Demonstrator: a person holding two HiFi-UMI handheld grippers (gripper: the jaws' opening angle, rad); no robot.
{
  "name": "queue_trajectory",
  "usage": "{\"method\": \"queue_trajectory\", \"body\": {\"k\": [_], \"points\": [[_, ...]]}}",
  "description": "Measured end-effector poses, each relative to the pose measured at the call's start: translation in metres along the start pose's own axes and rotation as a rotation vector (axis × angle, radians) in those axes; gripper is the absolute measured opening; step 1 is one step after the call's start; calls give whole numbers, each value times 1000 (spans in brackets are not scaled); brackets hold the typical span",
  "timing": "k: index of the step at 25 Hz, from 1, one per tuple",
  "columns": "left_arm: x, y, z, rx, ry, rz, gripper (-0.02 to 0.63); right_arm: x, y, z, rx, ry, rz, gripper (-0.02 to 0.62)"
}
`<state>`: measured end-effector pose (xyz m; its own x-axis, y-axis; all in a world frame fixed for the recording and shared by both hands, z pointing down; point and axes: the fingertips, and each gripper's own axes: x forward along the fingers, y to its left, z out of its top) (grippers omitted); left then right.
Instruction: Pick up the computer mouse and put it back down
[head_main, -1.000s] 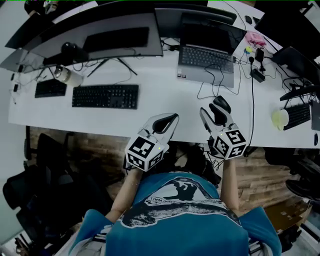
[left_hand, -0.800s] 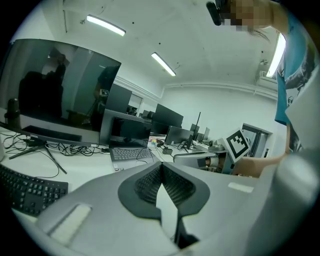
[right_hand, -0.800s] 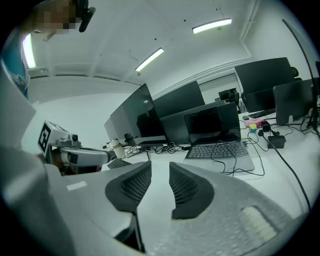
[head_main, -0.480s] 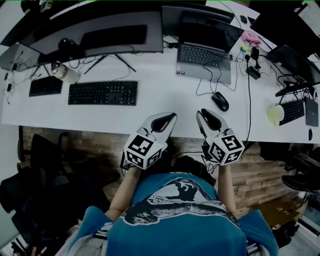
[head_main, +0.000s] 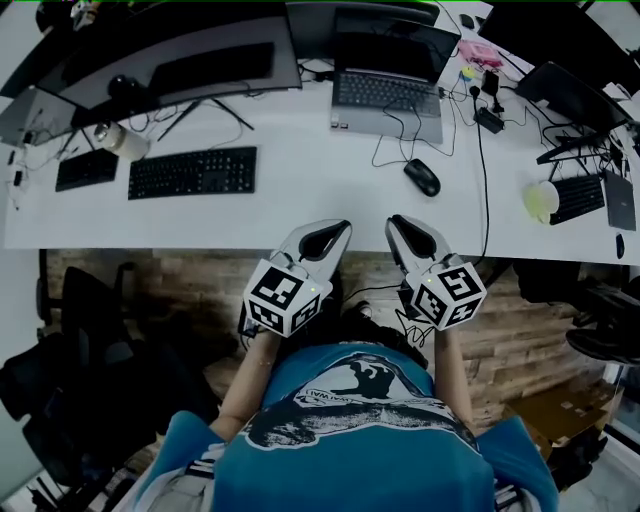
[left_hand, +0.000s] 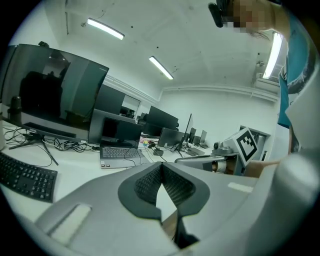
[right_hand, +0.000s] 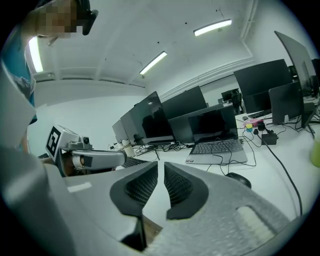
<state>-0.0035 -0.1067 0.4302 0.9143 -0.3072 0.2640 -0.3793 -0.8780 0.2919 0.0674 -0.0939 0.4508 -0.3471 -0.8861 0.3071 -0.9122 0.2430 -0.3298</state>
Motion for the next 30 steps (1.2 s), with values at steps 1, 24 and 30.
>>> {"method": "queue_trajectory", "body": {"k": [1, 24, 30], "points": [[-1, -6, -2, 1, 2, 0, 12, -5, 1, -2, -4, -2, 0, 24], [-53, -134, -55, 48, 11, 20, 12, -122, 62, -36, -86, -79, 63, 0], [-58, -149, -61, 56, -2, 24, 12, -136, 68, -43, -107, -67, 72, 0]]}}
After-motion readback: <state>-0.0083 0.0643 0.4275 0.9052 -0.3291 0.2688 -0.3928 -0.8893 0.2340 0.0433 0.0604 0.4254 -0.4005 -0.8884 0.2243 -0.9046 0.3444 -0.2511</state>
